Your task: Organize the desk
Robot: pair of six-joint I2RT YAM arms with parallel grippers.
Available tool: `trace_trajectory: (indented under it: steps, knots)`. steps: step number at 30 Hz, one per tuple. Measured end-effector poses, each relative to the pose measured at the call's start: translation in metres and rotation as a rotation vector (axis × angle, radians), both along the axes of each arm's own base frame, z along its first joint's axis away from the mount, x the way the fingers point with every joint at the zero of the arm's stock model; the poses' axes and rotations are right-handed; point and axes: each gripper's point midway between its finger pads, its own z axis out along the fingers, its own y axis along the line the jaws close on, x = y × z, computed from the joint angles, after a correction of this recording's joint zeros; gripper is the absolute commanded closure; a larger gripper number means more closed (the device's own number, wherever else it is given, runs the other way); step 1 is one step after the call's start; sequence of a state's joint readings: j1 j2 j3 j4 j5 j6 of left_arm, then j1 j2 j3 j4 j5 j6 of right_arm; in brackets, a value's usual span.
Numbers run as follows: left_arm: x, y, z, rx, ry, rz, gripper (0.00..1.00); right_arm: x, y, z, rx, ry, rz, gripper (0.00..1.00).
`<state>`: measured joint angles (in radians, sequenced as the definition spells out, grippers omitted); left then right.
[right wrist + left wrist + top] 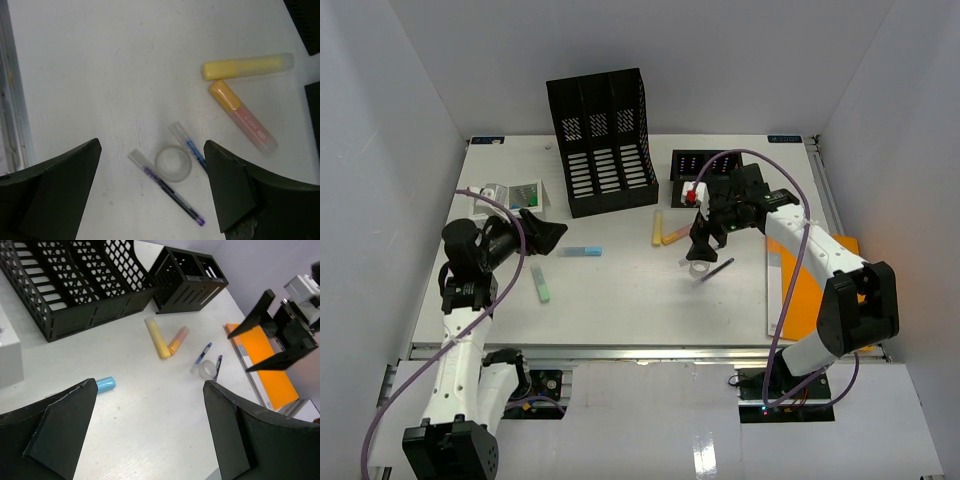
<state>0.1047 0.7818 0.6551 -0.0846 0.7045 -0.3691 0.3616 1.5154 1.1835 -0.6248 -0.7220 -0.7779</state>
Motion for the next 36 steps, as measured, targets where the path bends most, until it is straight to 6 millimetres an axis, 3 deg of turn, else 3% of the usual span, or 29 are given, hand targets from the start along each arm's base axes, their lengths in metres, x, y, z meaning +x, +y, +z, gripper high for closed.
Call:
trace_trajectory:
  steps: [5,14,21,31,36]
  knots:
    - [-0.013,-0.006,-0.009,0.011,-0.006,-0.042,0.02,0.006,-0.002,-0.017,-0.059,-0.17,0.228,0.1]
    - [-0.023,-0.006,-0.03,0.029,0.005,-0.043,0.02,0.041,0.004,-0.035,-0.136,-0.329,0.45,0.0]
    - [-0.026,-0.003,-0.029,0.05,-0.015,-0.021,0.02,0.063,0.008,-0.063,-0.208,-0.331,0.51,0.09]
    - [-0.032,0.002,-0.02,0.072,-0.064,0.022,0.02,0.101,0.023,-0.081,-0.259,-0.336,0.506,0.22]
    - [-0.031,0.004,-0.021,0.074,-0.057,0.037,0.02,0.106,0.025,-0.099,-0.288,-0.301,0.51,0.27]
